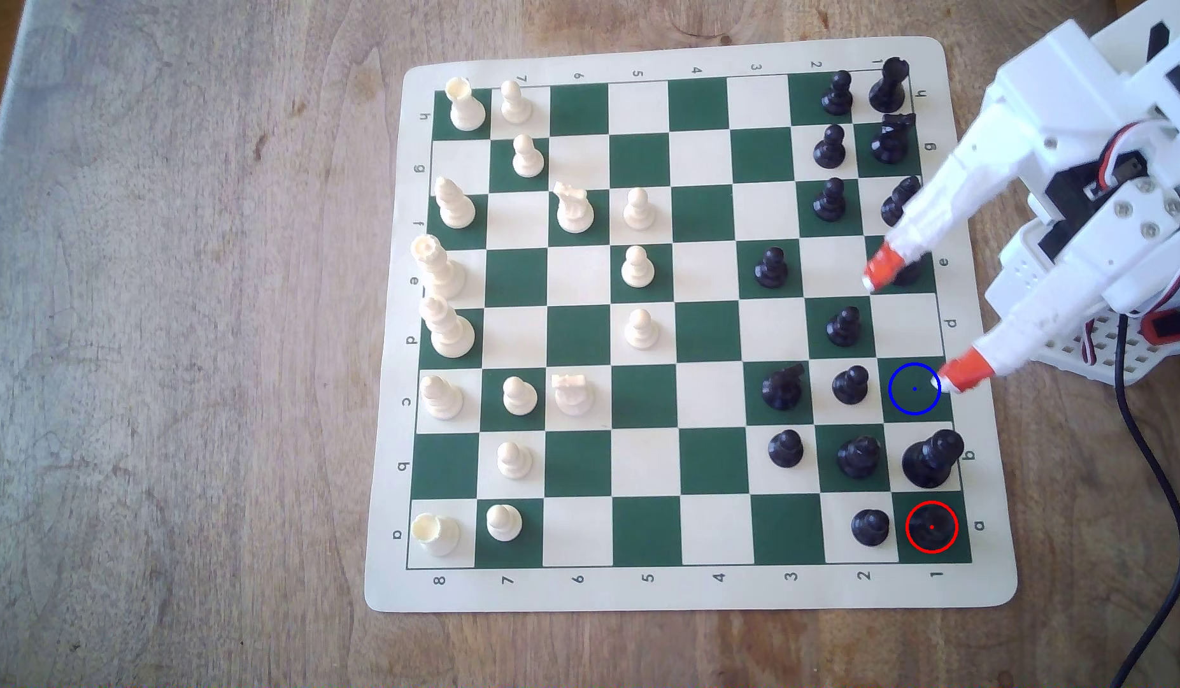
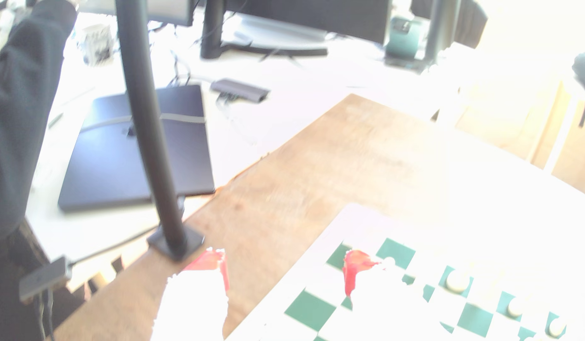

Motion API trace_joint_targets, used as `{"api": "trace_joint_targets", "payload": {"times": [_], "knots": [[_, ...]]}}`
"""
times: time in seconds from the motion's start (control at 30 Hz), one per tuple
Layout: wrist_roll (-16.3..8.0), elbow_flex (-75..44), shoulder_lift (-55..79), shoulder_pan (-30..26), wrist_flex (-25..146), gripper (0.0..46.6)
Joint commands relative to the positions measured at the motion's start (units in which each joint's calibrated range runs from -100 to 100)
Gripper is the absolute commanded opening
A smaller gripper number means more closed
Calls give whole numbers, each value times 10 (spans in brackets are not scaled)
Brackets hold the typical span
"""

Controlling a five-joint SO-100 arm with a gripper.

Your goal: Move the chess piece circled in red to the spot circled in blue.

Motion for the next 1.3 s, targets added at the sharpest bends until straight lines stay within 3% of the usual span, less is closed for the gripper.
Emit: {"api": "trace_joint_targets", "payload": {"times": [0.0, 0.17, 0.37, 0.63, 1.27], "knots": [[7, -55, 49, -18, 83, 199], [-2, -46, 83, -86, 176, 200], [1, -6, 116, -100, 178, 199], [-9, 110, 130, -159, 133, 193], [-29, 156, 255, -187, 14, 175]]}}
